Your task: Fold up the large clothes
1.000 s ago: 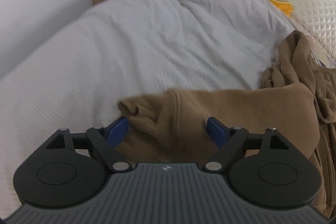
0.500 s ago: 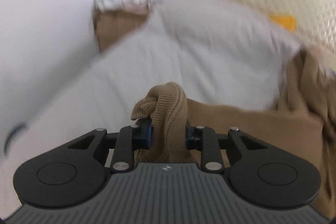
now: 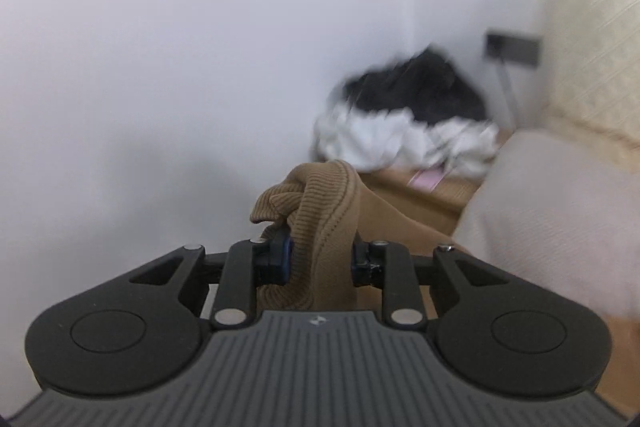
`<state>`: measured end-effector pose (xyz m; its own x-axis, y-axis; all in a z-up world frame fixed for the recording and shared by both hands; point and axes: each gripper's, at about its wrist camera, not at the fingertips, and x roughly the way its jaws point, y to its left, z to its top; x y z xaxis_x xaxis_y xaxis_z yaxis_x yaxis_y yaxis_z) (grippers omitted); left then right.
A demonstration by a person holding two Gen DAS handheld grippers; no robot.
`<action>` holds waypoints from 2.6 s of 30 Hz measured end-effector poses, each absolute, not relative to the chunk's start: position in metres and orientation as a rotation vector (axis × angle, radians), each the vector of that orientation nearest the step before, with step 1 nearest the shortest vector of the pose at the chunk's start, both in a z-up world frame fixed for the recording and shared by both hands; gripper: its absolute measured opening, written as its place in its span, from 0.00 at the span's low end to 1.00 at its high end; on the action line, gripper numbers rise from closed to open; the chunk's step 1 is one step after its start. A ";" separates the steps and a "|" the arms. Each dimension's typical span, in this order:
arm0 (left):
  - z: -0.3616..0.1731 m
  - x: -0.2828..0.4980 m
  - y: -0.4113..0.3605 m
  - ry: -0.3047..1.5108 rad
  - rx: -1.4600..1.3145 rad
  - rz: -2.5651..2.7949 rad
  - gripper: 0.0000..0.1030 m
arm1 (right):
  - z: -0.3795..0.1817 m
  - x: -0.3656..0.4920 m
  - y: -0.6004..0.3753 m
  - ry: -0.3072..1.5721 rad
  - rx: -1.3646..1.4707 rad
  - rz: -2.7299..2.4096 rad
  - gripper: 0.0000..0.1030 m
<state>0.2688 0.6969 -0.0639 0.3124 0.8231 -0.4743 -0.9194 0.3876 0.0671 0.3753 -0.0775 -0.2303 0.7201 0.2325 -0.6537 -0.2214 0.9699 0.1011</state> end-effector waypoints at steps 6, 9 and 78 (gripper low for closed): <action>-0.139 0.291 0.738 0.608 -0.346 1.222 0.28 | -0.232 0.386 -0.071 0.735 0.013 0.225 0.70; -0.162 0.278 0.751 0.624 -0.395 1.212 0.29 | -0.233 0.390 -0.071 0.736 0.017 0.226 0.70; -0.208 0.213 0.092 0.809 -0.222 0.222 0.63 | -0.215 0.304 -0.143 0.711 -0.014 0.509 0.90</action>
<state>0.2127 0.0921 -0.2084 0.6695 0.1105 -0.7345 -0.2791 0.9538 -0.1109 0.3044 -0.1429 -0.2150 0.6413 0.4414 -0.6276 -0.4510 0.8786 0.1572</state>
